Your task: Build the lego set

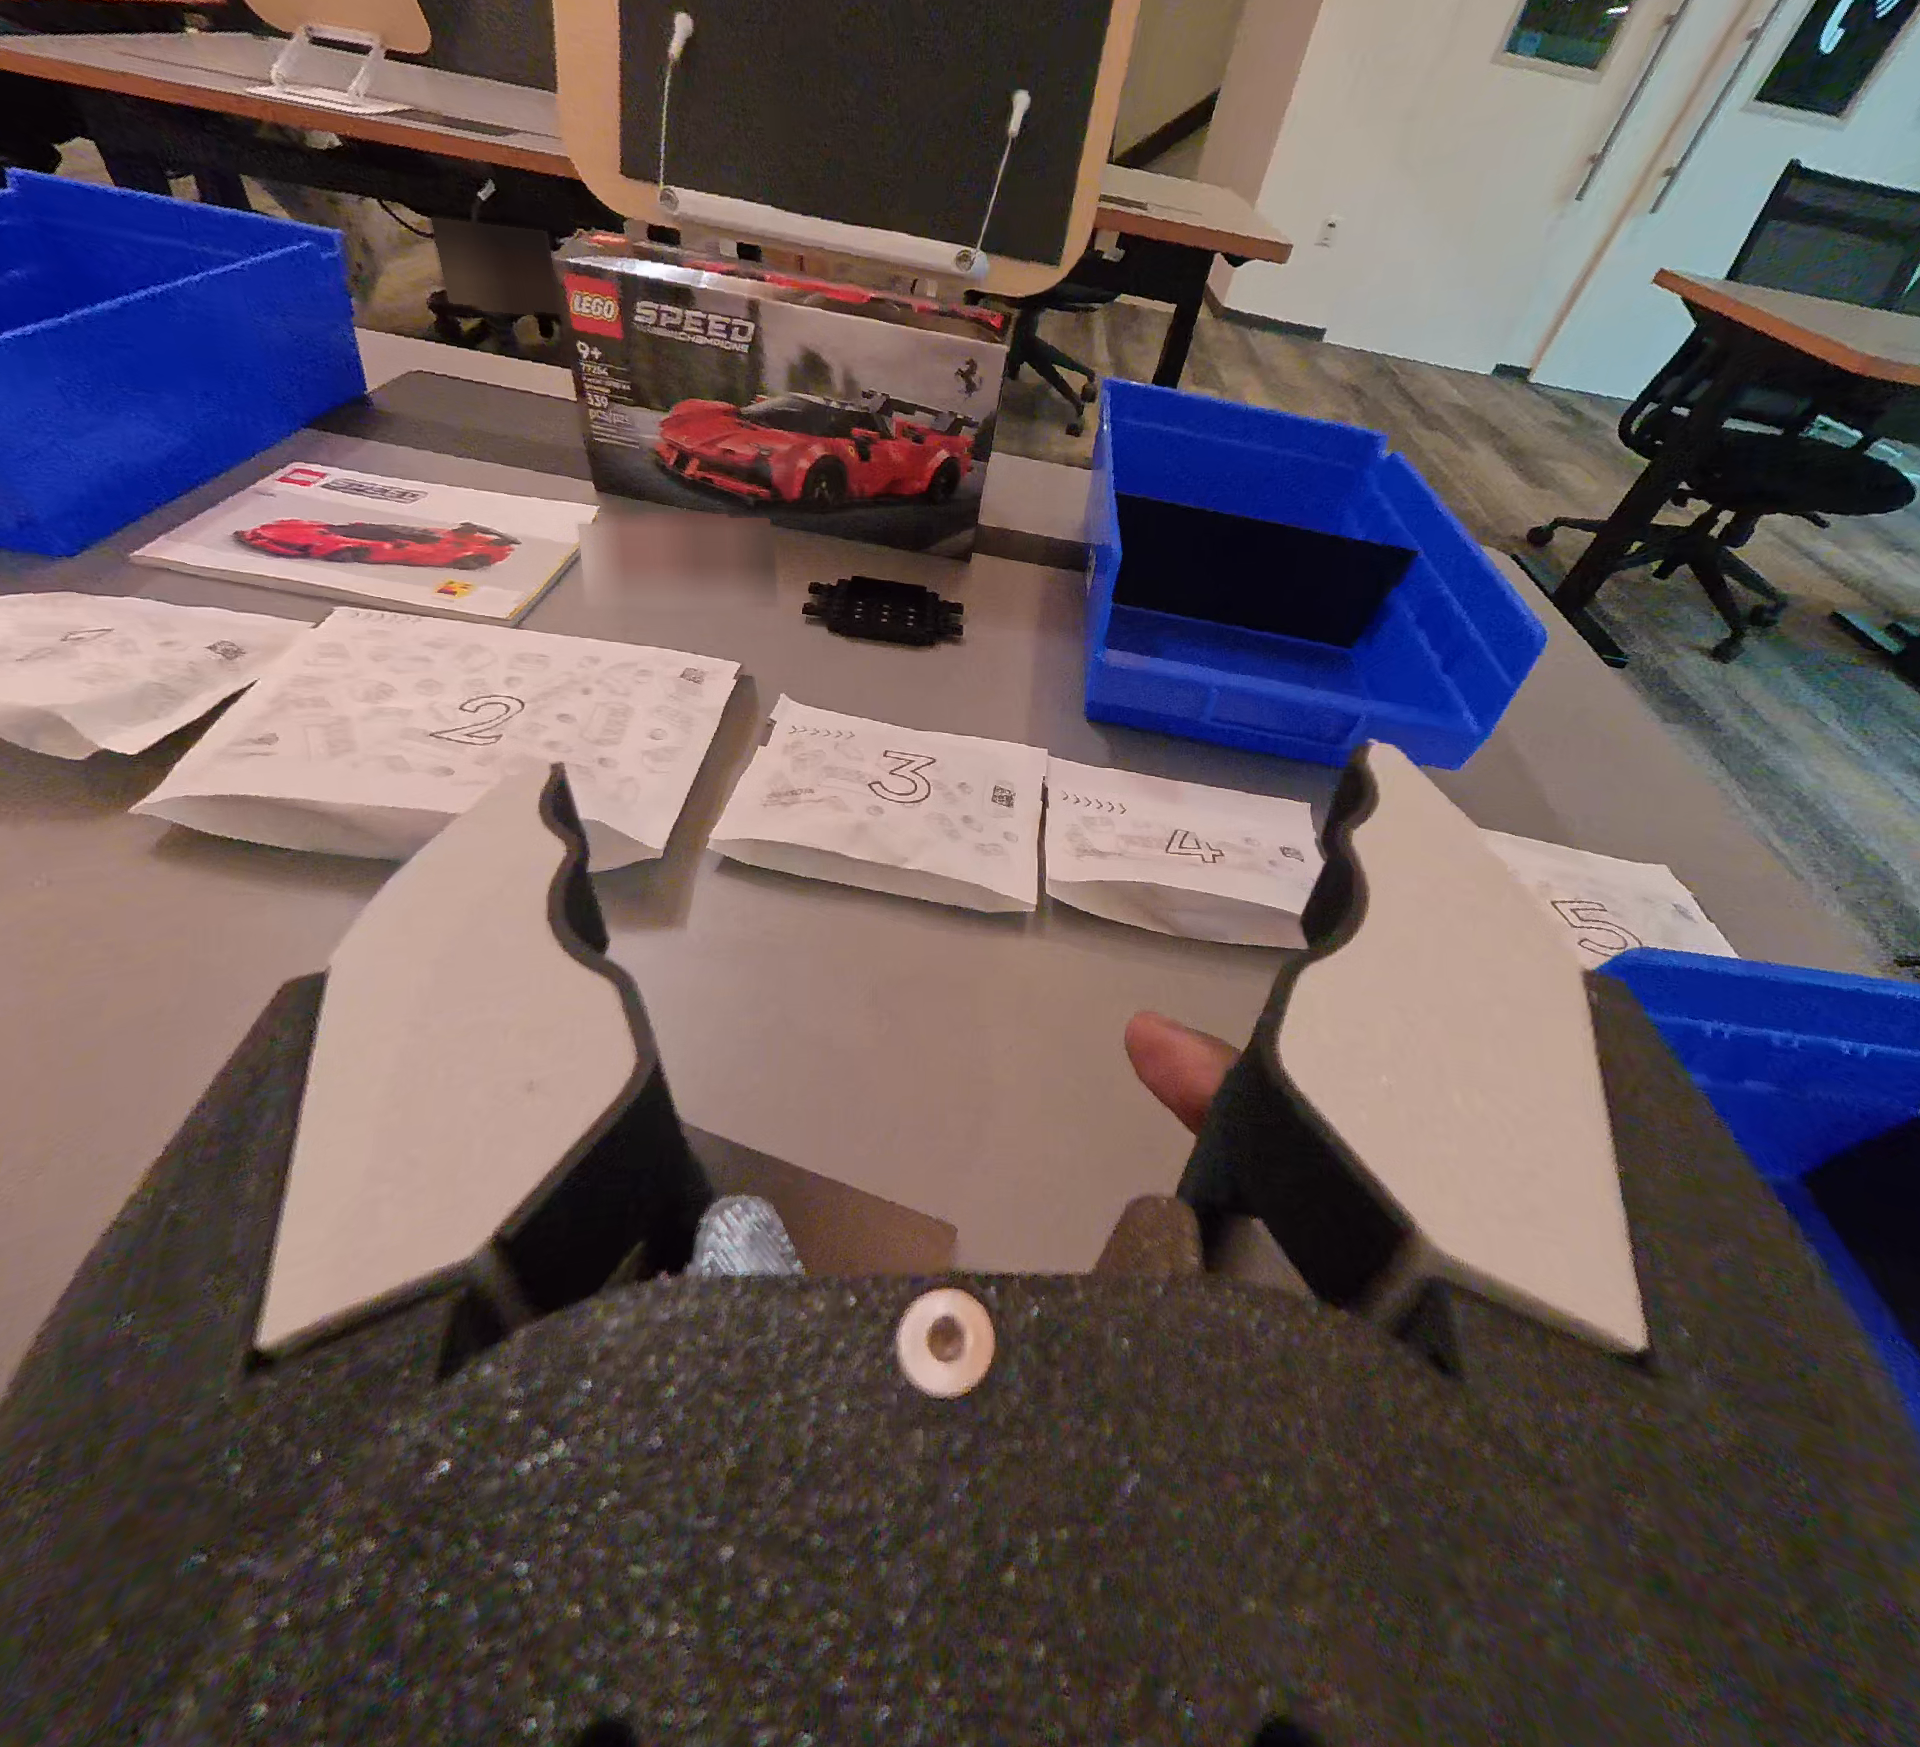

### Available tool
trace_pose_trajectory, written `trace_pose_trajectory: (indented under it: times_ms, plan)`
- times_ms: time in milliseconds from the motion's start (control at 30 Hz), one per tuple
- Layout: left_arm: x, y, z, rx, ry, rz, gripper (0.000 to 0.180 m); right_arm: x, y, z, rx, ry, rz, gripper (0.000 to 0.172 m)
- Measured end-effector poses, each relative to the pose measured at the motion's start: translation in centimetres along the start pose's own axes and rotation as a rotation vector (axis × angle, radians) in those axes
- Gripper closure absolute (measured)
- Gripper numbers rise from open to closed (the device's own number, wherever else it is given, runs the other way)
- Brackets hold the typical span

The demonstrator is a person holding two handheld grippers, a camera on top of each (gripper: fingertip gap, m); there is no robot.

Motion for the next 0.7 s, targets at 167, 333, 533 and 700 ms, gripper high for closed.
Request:
trace_pose_trajectory:
  times_ms: [167, 333, 533, 700]
  plan:
    - [-0.2, 0.4, 0.4, -0.019, -0.007, 0.011, 0.063, -0.2, 0.7, 0.3, -0.003, -0.002, 0.026, 0.038]
    - [-0.3, 0.5, 0.2, -0.004, -0.016, 0.02, 0.058, -0.2, 1.2, 0.4, -0.007, -0.012, 0.058, 0.038]
    - [-0.5, 0.6, 0.4, -0.001, -0.021, 0.01, 0.058, 0.1, 2.1, 0.5, -0.018, -0.011, 0.086, 0.038]
    - [-0.4, 0.1, 0.5, -0.007, -0.02, 0.002, 0.058, 0.4, 1.8, 0.3, -0.018, -0.003, 0.085, 0.038]
Point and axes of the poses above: each gripper's, where its closed fingertips meet, x out along the fingers, y out of its underside, z = x × y across the jaws, the point moved 7 cm from there along -x, back along the fingers, and after that the axes turned 12 degrees about -x, right-handed, at the moved point
